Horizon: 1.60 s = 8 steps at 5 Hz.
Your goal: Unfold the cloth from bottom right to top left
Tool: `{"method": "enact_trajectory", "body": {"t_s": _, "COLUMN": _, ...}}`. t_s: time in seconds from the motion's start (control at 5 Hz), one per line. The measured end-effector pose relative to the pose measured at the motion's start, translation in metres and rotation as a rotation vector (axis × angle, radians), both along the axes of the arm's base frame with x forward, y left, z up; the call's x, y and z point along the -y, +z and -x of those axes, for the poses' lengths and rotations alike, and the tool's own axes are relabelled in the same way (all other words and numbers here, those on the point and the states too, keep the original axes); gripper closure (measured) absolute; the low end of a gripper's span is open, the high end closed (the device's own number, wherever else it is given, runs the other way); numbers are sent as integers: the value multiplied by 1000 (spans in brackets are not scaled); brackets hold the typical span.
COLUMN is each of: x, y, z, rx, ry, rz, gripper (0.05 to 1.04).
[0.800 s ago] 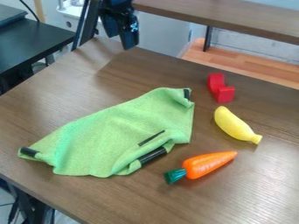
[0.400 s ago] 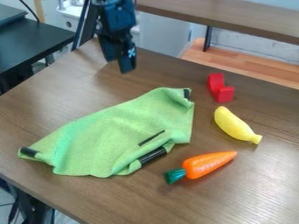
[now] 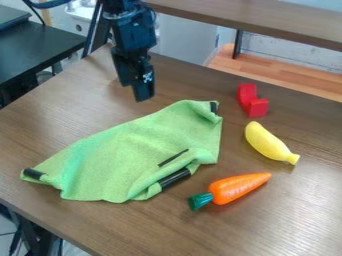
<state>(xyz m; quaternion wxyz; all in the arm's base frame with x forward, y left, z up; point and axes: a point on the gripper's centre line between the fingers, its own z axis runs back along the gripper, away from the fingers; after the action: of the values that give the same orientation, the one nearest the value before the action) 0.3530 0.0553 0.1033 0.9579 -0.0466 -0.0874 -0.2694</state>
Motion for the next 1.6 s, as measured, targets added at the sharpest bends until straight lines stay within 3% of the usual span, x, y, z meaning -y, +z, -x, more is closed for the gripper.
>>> {"method": "enact_trajectory", "body": {"t_s": 0.4, "x": 21, "y": -12, "z": 19, "rx": -17, "ry": -65, "rz": 8, "gripper": 82}}
{"method": "enact_trajectory", "body": {"t_s": 1.2, "x": 60, "y": -25, "z": 23, "rx": -20, "ry": -114, "rz": 10, "gripper": 82}}
{"method": "enact_trajectory", "body": {"t_s": 1.6, "x": 63, "y": -43, "z": 24, "rx": -33, "ry": -114, "rz": -19, "gripper": 82}}
